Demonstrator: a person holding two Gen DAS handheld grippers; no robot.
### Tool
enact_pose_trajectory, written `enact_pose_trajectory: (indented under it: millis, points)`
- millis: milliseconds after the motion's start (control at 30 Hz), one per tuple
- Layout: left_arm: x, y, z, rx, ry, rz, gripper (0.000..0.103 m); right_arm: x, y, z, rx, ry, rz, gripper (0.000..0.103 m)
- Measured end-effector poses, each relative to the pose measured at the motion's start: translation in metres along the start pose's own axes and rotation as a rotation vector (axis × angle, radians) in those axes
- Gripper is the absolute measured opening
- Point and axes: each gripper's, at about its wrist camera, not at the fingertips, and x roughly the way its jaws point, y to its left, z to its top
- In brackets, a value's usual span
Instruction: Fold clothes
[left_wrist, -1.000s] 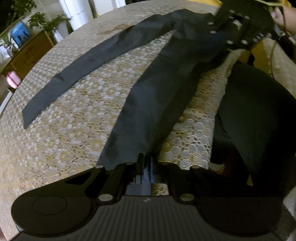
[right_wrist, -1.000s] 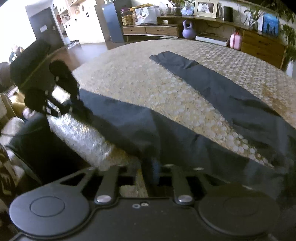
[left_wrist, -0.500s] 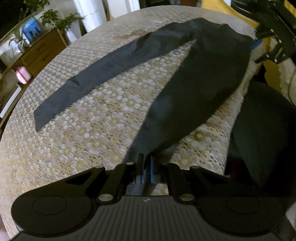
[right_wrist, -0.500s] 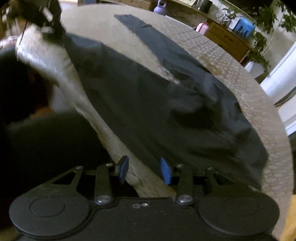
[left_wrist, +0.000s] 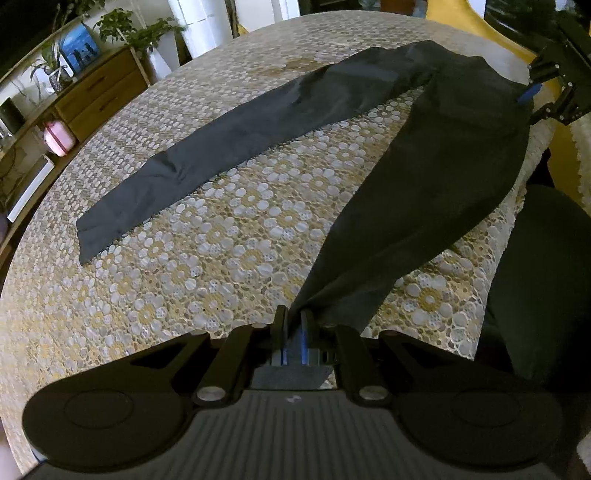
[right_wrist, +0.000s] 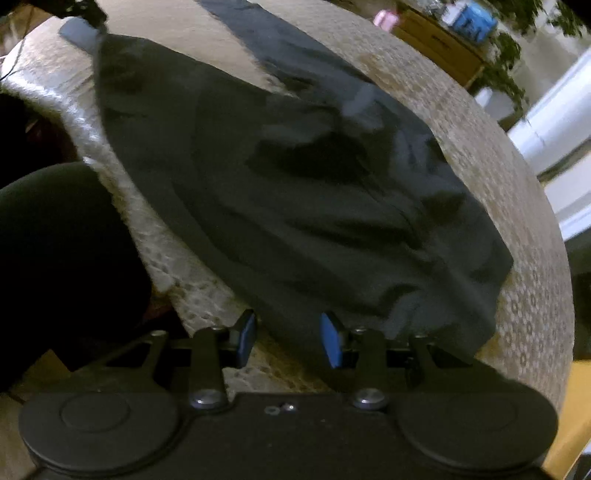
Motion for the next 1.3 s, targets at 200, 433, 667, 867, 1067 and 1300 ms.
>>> enact_pose_trajectory:
  millis: [200,433,667,867,1067,1300]
  points:
    - [-0.002,0.0,0.001,-0.012,-0.015,0.021,0.006,0.002,-0.01,0.0,0.069,-0.011,0.041,0.103]
    - [-0.015,0.004,0.011,-0.052,-0.108,0.108,0.006,-0.025,-0.014,0.003,0.132,-0.135,-0.067,0.103]
    - [-0.011,0.031,0.039,-0.106,-0.157,0.21,0.006,-0.049,-0.038,0.031,0.178,-0.236,-0.142,0.103]
    - [0.006,0.076,0.091,-0.116,-0.185,0.285,0.006,-0.048,-0.077,0.062,0.188,-0.256,-0.145,0.103]
    - [0.044,0.095,0.113,-0.08,-0.086,-0.016,0.006,-0.015,-0.11,0.094,0.168,-0.181,-0.117,0.103]
    - [0.056,0.109,0.082,-0.065,0.015,-0.133,0.026,0.006,-0.106,0.087,0.187,-0.156,-0.075,0.103]
